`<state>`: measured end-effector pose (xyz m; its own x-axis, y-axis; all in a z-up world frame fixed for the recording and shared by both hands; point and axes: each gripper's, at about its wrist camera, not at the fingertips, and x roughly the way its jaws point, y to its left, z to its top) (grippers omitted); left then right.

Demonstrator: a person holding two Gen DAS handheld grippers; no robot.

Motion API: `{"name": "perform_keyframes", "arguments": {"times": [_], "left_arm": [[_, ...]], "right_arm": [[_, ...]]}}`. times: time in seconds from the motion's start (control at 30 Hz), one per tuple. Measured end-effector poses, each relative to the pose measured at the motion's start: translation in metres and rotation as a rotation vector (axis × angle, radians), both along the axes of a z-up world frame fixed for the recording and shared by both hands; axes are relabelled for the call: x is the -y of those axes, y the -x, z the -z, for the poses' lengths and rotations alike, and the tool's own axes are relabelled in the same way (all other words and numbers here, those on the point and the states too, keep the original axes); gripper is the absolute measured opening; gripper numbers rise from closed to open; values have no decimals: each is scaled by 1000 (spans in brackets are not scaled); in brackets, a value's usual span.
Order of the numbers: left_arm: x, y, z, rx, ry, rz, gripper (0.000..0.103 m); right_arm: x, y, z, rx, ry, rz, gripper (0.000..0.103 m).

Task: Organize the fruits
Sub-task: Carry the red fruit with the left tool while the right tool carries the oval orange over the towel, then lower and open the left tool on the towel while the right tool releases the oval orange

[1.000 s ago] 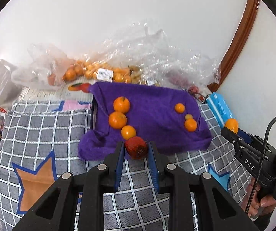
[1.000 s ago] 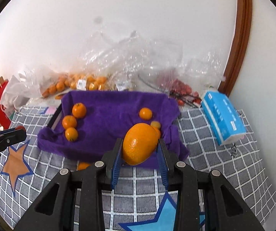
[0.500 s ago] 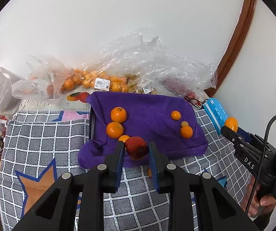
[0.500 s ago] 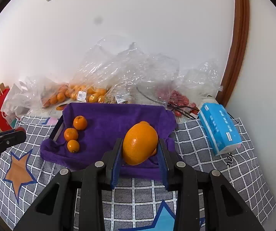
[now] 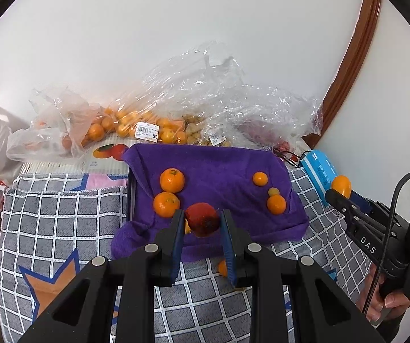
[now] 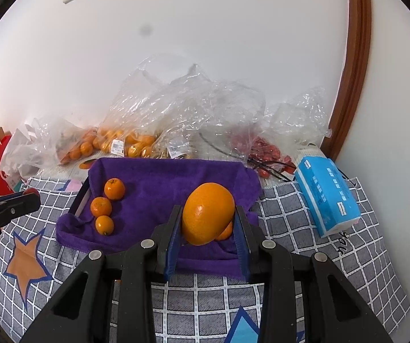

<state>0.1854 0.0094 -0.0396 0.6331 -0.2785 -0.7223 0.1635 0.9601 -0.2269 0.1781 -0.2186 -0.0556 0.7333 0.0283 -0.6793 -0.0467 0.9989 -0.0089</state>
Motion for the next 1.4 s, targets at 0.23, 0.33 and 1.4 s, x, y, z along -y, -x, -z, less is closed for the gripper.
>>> {"name": "perform_keyframes", "arguments": {"times": [0.23, 0.33, 1.4], "left_arm": [[0, -14, 3, -7, -4, -1, 24], [-1, -22, 5, -11, -3, -1, 24], [-3, -104, 64, -138, 8, -13, 24]], "right_arm": [[-3, -14, 8, -15, 0, -2, 35], [-4, -19, 10, -19, 3, -4, 35], [-13, -80, 95, -183, -36, -44, 35]]}}
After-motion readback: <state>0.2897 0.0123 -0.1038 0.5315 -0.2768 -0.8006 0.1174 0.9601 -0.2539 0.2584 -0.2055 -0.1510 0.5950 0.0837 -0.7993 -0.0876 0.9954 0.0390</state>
